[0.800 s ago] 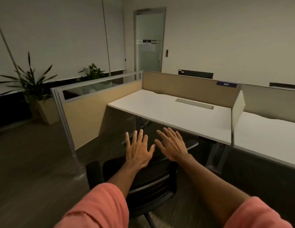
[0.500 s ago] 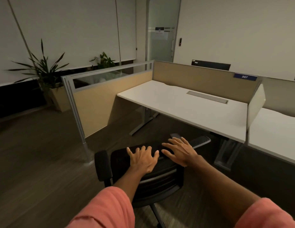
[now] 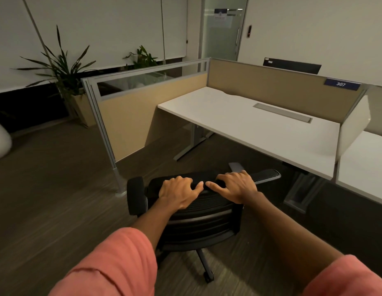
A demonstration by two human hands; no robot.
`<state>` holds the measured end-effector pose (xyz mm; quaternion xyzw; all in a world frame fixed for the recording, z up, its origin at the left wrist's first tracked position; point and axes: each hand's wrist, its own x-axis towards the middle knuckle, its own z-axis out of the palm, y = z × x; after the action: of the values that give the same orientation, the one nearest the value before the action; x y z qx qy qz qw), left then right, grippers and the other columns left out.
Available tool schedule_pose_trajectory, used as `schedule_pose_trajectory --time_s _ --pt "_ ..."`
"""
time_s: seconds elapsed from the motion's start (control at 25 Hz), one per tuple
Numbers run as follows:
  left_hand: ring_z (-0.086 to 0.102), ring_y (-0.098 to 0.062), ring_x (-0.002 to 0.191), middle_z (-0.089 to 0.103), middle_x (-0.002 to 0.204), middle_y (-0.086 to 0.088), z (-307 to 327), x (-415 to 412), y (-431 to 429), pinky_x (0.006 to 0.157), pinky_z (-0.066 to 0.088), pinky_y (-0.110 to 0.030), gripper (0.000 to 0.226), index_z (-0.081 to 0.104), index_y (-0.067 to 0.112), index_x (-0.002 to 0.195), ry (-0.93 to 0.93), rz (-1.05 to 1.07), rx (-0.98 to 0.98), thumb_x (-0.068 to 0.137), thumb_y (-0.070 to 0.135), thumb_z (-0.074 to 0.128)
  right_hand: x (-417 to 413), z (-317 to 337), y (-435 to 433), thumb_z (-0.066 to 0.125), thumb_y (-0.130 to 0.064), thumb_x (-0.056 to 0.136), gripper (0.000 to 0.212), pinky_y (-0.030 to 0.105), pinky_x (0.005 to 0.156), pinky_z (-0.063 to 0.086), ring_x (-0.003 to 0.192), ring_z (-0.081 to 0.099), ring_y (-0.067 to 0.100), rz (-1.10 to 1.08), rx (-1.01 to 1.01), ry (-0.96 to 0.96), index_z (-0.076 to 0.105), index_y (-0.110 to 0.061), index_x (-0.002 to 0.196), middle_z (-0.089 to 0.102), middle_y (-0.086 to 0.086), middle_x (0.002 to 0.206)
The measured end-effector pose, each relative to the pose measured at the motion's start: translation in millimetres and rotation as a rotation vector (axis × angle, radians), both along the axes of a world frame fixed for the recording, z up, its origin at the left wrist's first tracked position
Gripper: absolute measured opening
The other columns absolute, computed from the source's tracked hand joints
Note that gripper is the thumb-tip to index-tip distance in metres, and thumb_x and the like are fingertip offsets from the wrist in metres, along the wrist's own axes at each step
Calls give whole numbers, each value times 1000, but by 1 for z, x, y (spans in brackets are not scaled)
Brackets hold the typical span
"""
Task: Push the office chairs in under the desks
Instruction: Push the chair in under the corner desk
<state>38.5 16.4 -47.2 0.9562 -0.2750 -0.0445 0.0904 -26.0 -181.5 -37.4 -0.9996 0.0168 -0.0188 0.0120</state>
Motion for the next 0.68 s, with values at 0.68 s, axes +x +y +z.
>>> schedule_pose_trajectory --time_s 0.68 --pt "63 -24 99 70 103 -4 -4 153 21 86 39 -43 69 64 25 123 -45 -116 11 92 72 23 119 -3 34 -5 -90 73 100 33 67 41 69 58 13 -122 -15 -133 69 -26 96 61 -5 71"
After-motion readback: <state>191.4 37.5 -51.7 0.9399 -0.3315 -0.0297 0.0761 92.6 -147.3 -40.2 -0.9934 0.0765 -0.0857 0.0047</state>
